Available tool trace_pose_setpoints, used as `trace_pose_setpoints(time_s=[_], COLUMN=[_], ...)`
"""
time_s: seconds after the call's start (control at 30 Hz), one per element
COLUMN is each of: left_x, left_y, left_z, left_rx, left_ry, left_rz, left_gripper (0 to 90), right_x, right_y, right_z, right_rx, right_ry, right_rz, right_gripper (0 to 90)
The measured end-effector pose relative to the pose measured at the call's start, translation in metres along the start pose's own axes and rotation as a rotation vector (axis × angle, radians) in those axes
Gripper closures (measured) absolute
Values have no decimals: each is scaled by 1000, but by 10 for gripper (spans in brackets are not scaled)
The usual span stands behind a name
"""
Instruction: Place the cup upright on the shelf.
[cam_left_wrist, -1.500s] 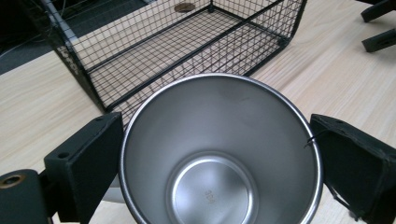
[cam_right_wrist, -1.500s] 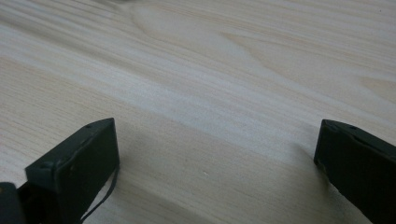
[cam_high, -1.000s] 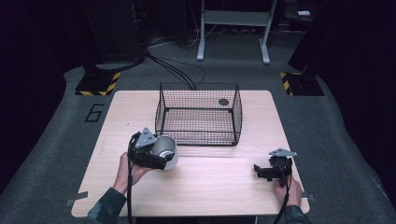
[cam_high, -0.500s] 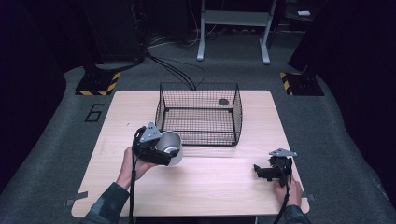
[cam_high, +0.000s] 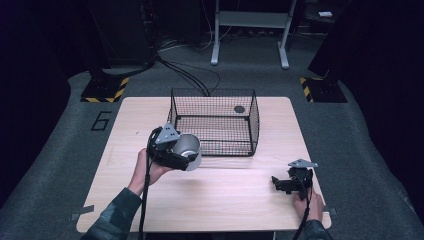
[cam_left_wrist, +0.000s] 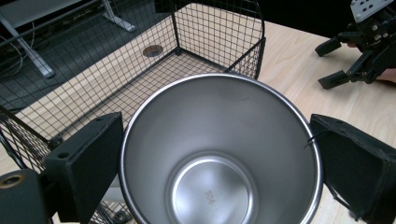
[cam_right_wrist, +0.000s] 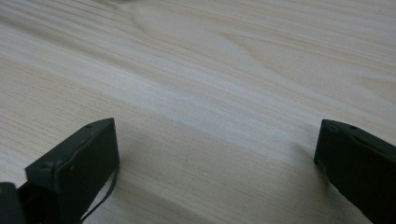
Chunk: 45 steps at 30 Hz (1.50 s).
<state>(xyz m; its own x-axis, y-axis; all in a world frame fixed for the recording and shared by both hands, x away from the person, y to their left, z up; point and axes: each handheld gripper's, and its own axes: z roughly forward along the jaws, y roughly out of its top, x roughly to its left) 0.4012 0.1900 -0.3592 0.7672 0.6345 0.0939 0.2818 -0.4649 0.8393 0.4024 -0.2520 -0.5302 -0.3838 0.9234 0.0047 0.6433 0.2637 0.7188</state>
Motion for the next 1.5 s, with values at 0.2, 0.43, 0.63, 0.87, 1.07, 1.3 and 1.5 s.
trace_pose_setpoints(time_s=[0.2,0.43,0.63,0.87,1.07,1.3,1.5], left_x=[5,14,22,29,37,46,53], left_y=[12,24,34,45,50,56,60], left_z=[-1,3,8,11,16,25,37], left_rx=[-13,-26,-33,-36,-38,-32,-19], left_ry=[6,6,18,24,37,45,43], left_rz=[11,0,1,1,-7,-9,-17], left_gripper=[62,62,62,62,62,62,62], right_x=[0,0,0,0,0,0,0], right_y=[0,0,0,0,0,0,0], right_z=[0,0,0,0,0,0,0], right_rx=[0,0,0,0,0,0,0], right_ry=[0,0,0,0,0,0,0], right_rz=[0,0,0,0,0,0,0], right_gripper=[0,0,0,0,0,0,0])
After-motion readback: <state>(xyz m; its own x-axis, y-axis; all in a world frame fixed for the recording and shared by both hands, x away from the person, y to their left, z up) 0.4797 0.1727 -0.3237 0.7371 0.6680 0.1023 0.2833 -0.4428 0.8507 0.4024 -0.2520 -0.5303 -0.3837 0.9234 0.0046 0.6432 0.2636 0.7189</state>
